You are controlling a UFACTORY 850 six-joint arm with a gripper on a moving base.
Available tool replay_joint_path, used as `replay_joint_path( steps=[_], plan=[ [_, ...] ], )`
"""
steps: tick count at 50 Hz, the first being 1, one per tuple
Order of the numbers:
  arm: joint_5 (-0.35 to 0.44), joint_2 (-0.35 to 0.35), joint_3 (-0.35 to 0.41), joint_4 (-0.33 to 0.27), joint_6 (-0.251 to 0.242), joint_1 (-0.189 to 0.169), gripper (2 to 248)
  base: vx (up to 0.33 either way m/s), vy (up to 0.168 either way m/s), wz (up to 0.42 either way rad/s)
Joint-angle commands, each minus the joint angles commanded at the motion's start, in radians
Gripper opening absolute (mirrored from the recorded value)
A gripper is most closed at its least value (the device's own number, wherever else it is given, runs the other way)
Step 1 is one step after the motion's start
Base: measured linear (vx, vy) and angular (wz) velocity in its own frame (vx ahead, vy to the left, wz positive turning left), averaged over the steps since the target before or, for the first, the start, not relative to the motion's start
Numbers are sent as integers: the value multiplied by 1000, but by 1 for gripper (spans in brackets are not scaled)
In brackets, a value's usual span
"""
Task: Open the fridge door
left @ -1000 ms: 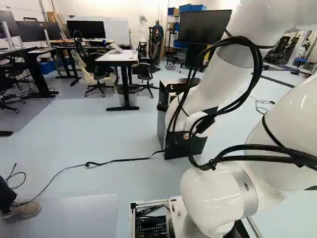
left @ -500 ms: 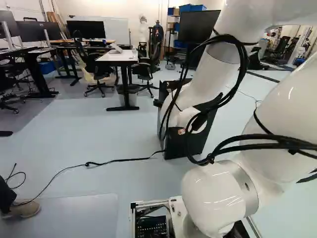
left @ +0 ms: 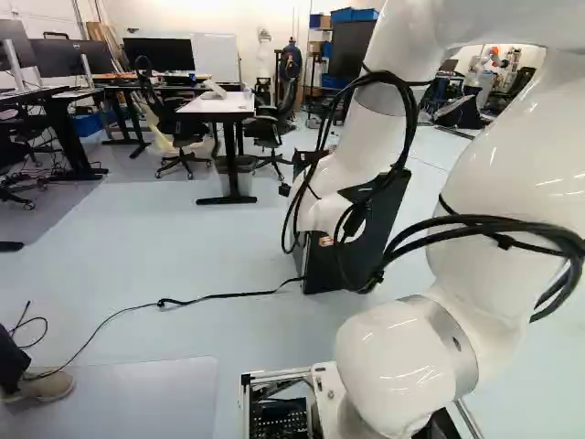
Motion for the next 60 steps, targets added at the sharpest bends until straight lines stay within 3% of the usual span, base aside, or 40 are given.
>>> replay_joint_path(
  steps=[60],
  plan=[
    [109, -318, -193, 243, 0, 32, 247, 0, 0, 0]
  ],
)
